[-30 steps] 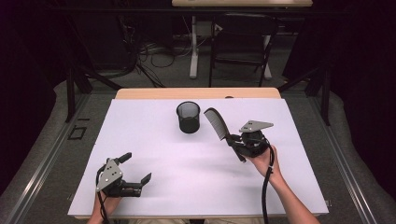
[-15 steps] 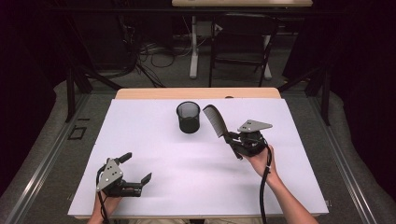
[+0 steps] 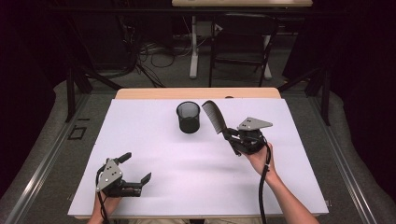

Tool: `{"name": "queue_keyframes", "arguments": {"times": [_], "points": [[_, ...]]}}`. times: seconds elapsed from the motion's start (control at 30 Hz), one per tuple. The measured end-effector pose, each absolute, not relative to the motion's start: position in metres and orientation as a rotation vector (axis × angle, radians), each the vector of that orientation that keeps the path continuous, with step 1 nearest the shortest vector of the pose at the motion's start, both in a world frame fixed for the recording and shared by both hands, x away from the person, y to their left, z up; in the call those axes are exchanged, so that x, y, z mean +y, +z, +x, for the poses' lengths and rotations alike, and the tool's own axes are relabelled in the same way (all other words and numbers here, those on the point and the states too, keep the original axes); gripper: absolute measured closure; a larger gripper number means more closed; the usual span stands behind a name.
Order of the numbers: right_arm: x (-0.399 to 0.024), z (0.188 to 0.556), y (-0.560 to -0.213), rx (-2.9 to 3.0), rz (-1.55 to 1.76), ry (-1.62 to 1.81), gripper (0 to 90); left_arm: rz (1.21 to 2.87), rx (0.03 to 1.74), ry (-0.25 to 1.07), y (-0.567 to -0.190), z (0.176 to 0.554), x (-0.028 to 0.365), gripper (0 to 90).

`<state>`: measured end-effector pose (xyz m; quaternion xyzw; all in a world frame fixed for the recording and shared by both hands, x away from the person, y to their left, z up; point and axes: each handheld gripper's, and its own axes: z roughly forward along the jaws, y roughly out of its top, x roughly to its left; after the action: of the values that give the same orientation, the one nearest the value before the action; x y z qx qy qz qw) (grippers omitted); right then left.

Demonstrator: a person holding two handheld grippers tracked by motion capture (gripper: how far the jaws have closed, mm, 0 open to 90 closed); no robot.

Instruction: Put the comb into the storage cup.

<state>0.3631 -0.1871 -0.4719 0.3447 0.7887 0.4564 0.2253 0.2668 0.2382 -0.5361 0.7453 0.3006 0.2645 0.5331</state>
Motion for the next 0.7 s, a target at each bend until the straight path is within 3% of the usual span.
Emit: {"name": "queue_keyframes", "arguments": {"times": [0.7], "points": [[-0.170,0.375,-0.462,2.135,0.895,1.314,72.5,1.774,0.710,0.638,-0.535,0.266,0.239,0.1]]}}
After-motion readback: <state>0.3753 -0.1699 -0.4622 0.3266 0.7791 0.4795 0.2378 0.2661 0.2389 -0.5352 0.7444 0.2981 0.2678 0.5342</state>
